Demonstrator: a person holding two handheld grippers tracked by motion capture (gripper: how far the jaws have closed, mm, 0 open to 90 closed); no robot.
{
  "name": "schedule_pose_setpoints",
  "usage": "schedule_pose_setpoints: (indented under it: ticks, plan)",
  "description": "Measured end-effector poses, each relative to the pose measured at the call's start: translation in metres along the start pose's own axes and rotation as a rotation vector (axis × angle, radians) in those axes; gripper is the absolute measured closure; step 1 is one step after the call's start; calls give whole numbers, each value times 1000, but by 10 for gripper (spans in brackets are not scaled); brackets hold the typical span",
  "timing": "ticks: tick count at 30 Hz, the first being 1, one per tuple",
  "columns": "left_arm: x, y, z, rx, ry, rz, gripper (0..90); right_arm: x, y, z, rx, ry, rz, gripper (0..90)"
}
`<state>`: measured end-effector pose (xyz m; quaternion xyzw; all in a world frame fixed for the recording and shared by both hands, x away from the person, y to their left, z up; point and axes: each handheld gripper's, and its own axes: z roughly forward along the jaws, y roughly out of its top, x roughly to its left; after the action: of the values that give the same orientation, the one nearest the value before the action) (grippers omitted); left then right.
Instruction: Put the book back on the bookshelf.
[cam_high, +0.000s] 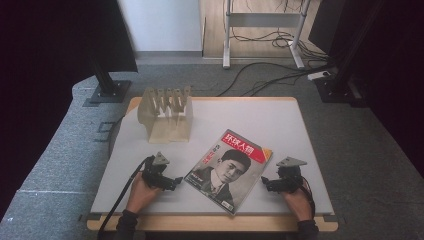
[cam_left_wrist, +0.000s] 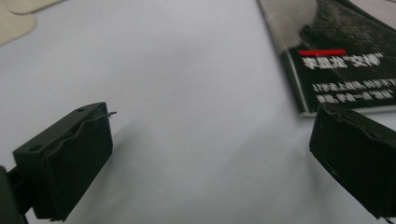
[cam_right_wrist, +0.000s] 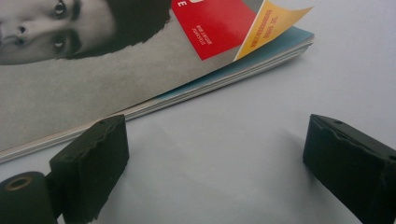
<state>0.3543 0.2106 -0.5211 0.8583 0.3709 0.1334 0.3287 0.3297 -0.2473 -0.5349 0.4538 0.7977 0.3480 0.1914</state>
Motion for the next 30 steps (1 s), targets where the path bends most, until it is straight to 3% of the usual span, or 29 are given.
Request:
schedule_pose_setpoints:
  ticks: [7,14,24,30]
  plan:
    - [8,24,15,14,34,28,0,4,7,-1,-24,21,-16,53]
    - [6,42,33,50,26,78,0,4,18,8,-31,41,-22,42]
    - [-1,44,37,77,31,95,0,6,27,28,-18,86,-16,38]
    - [-10,41,34,81,23,117,0,4,31,32,-12,84,-15,51]
